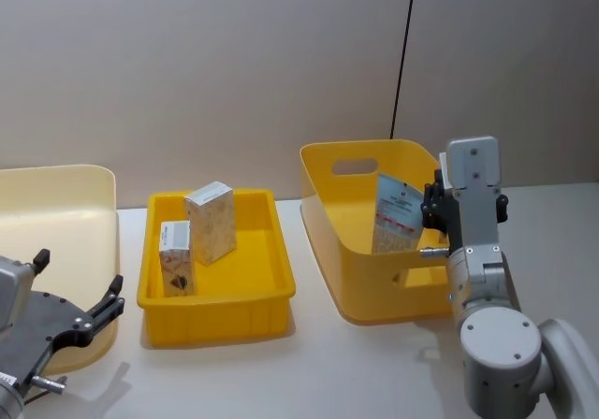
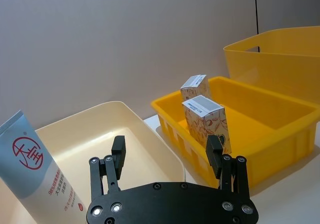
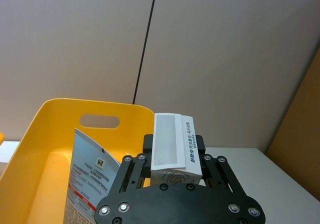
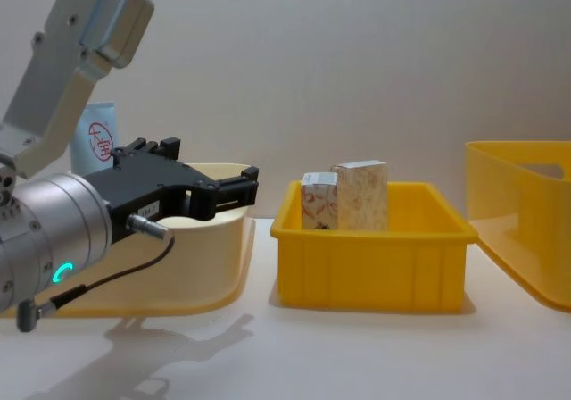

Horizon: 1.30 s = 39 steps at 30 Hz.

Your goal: Bimanual collaborative sorting of washing and personal care products

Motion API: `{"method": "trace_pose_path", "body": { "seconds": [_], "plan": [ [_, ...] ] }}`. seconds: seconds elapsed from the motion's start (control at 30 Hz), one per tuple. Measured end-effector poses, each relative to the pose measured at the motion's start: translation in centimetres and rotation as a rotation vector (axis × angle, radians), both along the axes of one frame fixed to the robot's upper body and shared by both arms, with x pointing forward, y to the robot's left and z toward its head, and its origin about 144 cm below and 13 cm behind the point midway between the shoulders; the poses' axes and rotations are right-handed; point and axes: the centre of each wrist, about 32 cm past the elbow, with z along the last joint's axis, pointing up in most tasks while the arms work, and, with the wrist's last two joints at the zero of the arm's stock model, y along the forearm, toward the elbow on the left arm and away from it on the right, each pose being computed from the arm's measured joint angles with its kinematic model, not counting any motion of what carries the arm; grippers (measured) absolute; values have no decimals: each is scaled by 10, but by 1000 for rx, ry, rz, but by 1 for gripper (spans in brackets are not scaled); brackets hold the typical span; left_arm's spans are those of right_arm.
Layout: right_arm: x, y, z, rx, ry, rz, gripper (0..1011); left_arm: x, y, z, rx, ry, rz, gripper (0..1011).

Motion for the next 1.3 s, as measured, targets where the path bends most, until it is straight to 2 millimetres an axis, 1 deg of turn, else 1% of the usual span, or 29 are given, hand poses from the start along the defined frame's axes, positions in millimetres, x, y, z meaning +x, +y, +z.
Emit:
{"method": "trace_pose_path", "body": {
  "seconds": [0.03, 0.07, 0.13, 0.17, 0.37, 0.4, 0.47, 0.5, 0.53, 0.67, 0.7, 0.83, 1.3],
  "plan": [
    [0, 0, 0, 0, 1, 0, 449, 0, 0, 0, 0, 0, 0, 1003],
    [0, 0, 0, 1, 2, 0, 501, 0, 0, 0, 0, 0, 0, 1003],
    [1, 0, 0, 1, 4, 0, 533, 0, 0, 0, 0, 0, 0, 1003],
    [1, 0, -1, 1, 5, 0, 574, 0, 0, 0, 0, 0, 0, 1003],
    [1, 1, -1, 2, 9, 1, 717, 0, 0, 0, 0, 0, 0, 1003],
    [1, 1, -1, 2, 10, 1, 726, 0, 0, 0, 0, 0, 0, 1002],
    [1, 1, -1, 3, 11, 1, 788, 0, 0, 0, 0, 0, 0, 1003],
    [1, 1, -1, 3, 11, 1, 788, 0, 0, 0, 0, 0, 0, 1003],
    [1, 1, -2, 3, 11, 1, 826, 0, 0, 0, 0, 0, 0, 1003],
    [2, 1, -2, 3, 12, 1, 919, 0, 0, 0, 0, 0, 0, 1003],
    [2, 1, -2, 3, 12, 1, 919, 0, 0, 0, 0, 0, 0, 1003],
    [2, 1, -2, 4, 13, 2, 998, 0, 0, 0, 0, 0, 0, 1003],
    [2, 1, -3, 5, 16, 3, 999, 0, 0, 0, 0, 0, 0, 1003]
  ]
}}
